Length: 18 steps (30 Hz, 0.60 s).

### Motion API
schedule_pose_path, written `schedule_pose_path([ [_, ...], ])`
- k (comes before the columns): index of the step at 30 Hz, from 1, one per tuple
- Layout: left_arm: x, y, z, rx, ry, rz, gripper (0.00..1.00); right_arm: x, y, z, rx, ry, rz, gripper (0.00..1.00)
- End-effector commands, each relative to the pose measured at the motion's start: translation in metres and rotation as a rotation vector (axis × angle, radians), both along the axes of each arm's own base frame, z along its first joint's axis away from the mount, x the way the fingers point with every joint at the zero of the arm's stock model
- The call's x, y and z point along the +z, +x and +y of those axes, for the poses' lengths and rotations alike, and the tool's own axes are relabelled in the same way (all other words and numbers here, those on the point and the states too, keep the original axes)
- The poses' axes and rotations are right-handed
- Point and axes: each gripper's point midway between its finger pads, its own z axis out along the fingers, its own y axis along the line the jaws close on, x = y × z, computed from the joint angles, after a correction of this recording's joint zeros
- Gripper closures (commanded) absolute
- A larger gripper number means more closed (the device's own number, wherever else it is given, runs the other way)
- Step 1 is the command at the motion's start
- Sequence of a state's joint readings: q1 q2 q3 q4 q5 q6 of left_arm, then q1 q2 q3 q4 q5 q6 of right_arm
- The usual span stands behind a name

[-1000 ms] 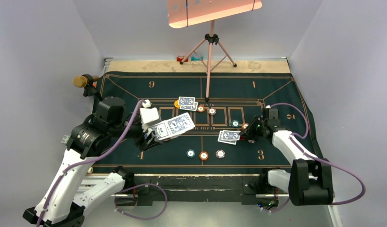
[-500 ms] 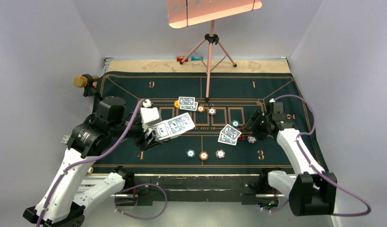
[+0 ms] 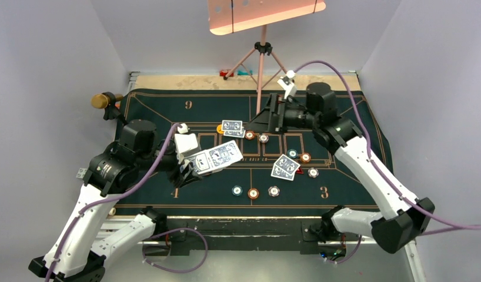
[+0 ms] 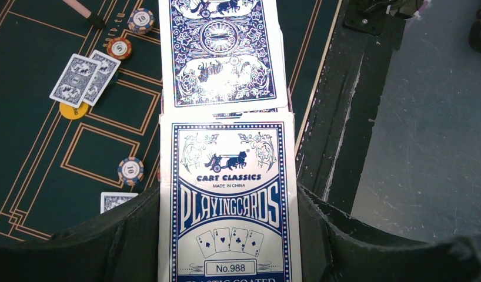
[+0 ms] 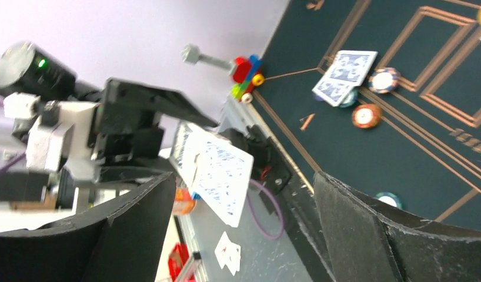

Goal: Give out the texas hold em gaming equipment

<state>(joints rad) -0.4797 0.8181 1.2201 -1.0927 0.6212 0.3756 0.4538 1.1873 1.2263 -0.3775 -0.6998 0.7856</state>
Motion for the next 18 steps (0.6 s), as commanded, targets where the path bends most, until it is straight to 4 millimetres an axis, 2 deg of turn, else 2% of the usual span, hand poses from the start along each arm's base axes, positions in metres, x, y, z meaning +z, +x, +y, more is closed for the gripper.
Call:
schedule_pose_path([
  [1, 0.023, -0.001, -0.006, -0.015, -0.067, -0.043, 1.0, 0.035, -0.027, 0.037, 0.149, 0.063, -0.076, 0.08],
  [7, 0.022, -0.003, -0.007, -0.018, -0.071, -0.032, 1.0, 0.006, -0.046, 0.072, 0.238, 0.009, -0.036, 0.06],
  [11, 0.024, -0.002, -0.006, -0.015, -0.069, -0.042, 1.0, -0.005, -0.048, 0.082, 0.245, 0.012, -0.004, 0.05],
  [18, 0.025, -0.001, -0.006, -0.009, -0.069, -0.045, 1.0, -0.011, -0.052, 0.087, 0.247, 0.032, 0.023, 0.03],
])
